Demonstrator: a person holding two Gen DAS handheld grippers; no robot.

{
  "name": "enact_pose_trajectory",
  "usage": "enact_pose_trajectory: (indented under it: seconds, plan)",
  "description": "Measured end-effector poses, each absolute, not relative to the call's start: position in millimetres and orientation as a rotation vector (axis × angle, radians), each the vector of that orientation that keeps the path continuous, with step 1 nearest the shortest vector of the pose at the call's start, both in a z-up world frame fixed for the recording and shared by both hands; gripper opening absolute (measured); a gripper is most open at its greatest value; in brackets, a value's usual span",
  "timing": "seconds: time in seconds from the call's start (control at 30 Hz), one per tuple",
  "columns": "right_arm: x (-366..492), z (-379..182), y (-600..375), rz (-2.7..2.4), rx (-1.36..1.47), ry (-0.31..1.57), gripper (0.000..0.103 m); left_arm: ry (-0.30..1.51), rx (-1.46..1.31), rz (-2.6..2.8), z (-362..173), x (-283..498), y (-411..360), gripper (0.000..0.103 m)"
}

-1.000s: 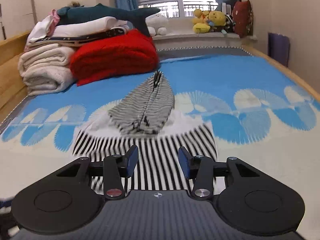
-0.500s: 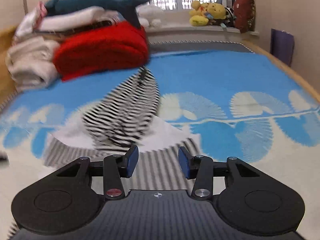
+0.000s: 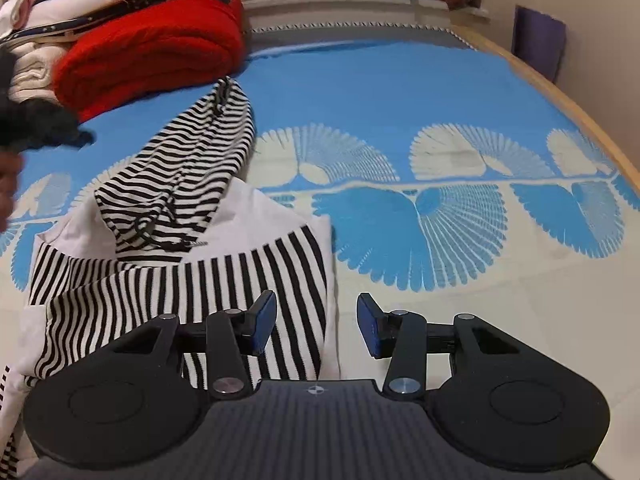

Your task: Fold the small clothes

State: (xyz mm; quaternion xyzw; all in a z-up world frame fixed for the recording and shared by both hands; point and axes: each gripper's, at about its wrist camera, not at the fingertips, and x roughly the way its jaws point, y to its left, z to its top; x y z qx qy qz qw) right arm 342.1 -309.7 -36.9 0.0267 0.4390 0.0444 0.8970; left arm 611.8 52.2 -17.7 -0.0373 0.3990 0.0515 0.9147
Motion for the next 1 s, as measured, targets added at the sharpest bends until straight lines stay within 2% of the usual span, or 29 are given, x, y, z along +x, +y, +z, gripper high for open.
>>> enact_pose_trajectory:
  seconds: [0.07,0.17,0.23,0.3,0.6,0.67,0.73,0.77,0.87,1.0]
  plan:
    - [344.7,-39.6,-311.2,0.089,0.066,0.919,0.046,0.835,-0.096,0.123,-32.3,645.0,48.6,0.019]
    - [346.8,-44.0,-308.2,0.093,0.063,0.934,0.046,0.867,-0.123,0.116,-51.0,690.5,42.1,0.038]
    - [347.6,-47.3,-304.9,0.100,0.057,0.947,0.046,0.879,-0.110,0.108,-62.0,718.1,35.4,0.056]
    - [348.1,-48.8,-301.5,0.105,0.051,0.954,0.047,0.873,-0.076,0.112,-71.6,736.4,30.3,0.063]
    - [352.9,-56.8,-290.0,0.097,0.020,0.971,0.047,0.920,-0.072,0.143,-100.2,788.7,25.8,0.063]
    - [353.5,-57.5,-290.3,0.088,0.015,0.970,0.047,0.924,-0.067,0.123,-103.8,788.8,25.5,0.060]
    - [353.6,-57.6,-292.9,0.078,0.024,0.969,0.047,0.941,-0.057,0.069,-108.0,787.5,23.6,0.017]
    - [353.3,-57.6,-293.8,0.074,0.025,0.968,0.047,0.963,-0.041,0.048,-109.0,787.0,22.4,0.003]
    - [352.6,-58.0,-295.2,0.069,0.014,0.967,0.047,0.908,-0.014,-0.007,-93.6,769.4,18.9,0.002]
    - [353.7,-54.0,-300.2,0.053,0.033,0.950,0.047,0.786,0.073,-0.113,-48.0,713.3,8.3,0.002]
